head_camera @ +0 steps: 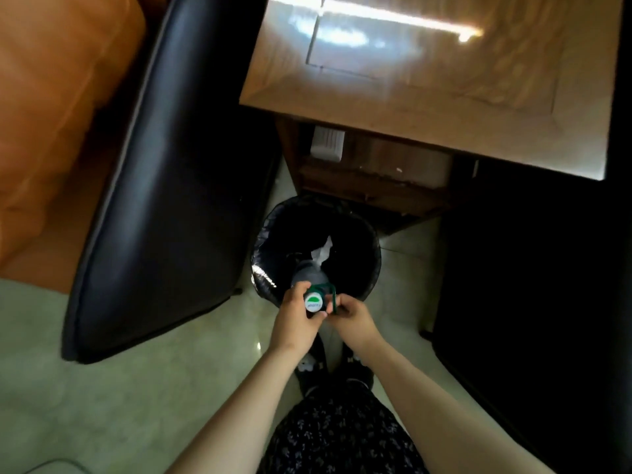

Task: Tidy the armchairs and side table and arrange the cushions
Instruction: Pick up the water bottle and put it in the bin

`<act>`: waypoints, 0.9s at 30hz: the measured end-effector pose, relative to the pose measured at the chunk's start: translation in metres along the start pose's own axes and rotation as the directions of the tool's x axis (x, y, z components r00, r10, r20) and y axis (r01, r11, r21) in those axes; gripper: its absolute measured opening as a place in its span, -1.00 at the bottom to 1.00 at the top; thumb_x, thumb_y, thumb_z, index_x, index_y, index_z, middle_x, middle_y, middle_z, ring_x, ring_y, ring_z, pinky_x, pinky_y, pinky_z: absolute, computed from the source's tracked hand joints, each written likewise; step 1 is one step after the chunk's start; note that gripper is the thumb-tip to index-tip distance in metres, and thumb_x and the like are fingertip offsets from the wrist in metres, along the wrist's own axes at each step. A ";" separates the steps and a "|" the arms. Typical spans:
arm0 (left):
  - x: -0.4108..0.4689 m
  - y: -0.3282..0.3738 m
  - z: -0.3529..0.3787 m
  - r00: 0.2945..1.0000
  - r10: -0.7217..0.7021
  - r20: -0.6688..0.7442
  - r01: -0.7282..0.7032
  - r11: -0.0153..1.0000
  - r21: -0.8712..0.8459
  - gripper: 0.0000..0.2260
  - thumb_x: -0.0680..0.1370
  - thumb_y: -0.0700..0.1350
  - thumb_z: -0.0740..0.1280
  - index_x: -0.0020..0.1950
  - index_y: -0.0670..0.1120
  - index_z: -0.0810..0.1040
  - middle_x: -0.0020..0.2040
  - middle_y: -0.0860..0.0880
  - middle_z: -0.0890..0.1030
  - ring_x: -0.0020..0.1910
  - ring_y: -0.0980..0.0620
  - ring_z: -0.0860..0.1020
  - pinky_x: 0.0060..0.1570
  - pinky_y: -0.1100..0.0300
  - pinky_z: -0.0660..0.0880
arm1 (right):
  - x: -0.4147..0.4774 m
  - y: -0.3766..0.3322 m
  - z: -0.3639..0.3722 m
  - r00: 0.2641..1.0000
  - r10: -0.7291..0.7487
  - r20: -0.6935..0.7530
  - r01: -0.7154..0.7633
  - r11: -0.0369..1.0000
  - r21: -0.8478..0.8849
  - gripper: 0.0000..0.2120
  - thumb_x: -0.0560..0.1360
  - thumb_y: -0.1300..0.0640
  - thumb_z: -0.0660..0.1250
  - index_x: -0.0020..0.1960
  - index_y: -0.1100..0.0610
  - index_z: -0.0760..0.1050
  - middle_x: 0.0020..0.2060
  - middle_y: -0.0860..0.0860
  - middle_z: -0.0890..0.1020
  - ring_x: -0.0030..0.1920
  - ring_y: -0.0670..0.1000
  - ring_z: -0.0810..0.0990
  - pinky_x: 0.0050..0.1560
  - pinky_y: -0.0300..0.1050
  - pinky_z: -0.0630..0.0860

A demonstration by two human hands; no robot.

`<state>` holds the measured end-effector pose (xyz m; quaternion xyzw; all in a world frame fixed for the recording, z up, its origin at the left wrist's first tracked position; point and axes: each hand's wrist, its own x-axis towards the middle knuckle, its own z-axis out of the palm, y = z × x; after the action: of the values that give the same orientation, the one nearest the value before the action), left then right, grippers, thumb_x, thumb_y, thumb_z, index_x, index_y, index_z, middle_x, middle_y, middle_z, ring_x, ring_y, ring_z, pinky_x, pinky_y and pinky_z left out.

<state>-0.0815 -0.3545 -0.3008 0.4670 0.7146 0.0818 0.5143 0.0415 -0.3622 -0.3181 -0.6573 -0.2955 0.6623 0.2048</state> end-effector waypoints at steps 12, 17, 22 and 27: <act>0.040 -0.022 0.004 0.999 -0.046 0.009 0.047 0.997 -0.059 -0.48 0.49 -0.24 0.42 0.40 -0.11 0.33 0.32 -0.05 0.47 0.31 -0.01 0.44 0.31 0.09 0.38 | 0.040 0.009 0.011 0.993 0.115 -0.014 -0.111 0.980 0.168 -0.80 0.52 0.46 0.23 -0.05 0.19 0.46 -0.05 0.09 0.59 0.02 0.01 0.56 0.06 -0.20 0.50; 0.035 -0.020 0.005 0.996 -0.070 0.055 0.071 0.997 -0.021 -0.47 0.51 -0.22 0.40 0.44 -0.09 0.29 0.38 -0.04 0.41 0.37 0.00 0.38 0.32 0.17 0.33 | 0.034 0.006 0.005 0.982 0.186 -0.043 -0.183 0.981 0.068 -0.59 0.51 0.43 0.27 0.33 0.29 0.34 0.18 0.10 0.52 0.11 -0.03 0.48 0.09 -0.23 0.41; 0.031 -0.012 0.002 0.996 -0.074 0.056 0.074 0.997 0.001 -0.46 0.51 -0.22 0.40 0.44 -0.09 0.28 0.40 -0.08 0.40 0.38 -0.03 0.38 0.35 0.10 0.33 | 0.031 0.002 -0.006 0.964 0.240 -0.112 -0.240 0.971 0.022 -0.44 0.50 0.42 0.30 0.45 0.26 0.21 0.32 0.10 0.46 0.29 0.08 0.47 0.26 -0.15 0.39; 0.015 0.002 0.000 0.997 -0.051 0.062 0.051 0.999 0.014 -0.47 0.51 -0.22 0.40 0.44 -0.10 0.30 0.39 -0.08 0.41 0.37 -0.03 0.39 0.35 0.09 0.33 | 0.014 -0.003 -0.015 0.960 0.245 -0.132 -0.258 0.963 -0.085 -0.38 0.49 0.39 0.33 0.48 0.24 0.19 0.40 0.15 0.40 0.38 0.13 0.39 0.31 -0.09 0.36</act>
<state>-0.0807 -0.3421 -0.3090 0.4541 0.7104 0.0499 0.5353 0.0549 -0.3490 -0.3260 -0.7379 -0.2297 0.6262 0.1029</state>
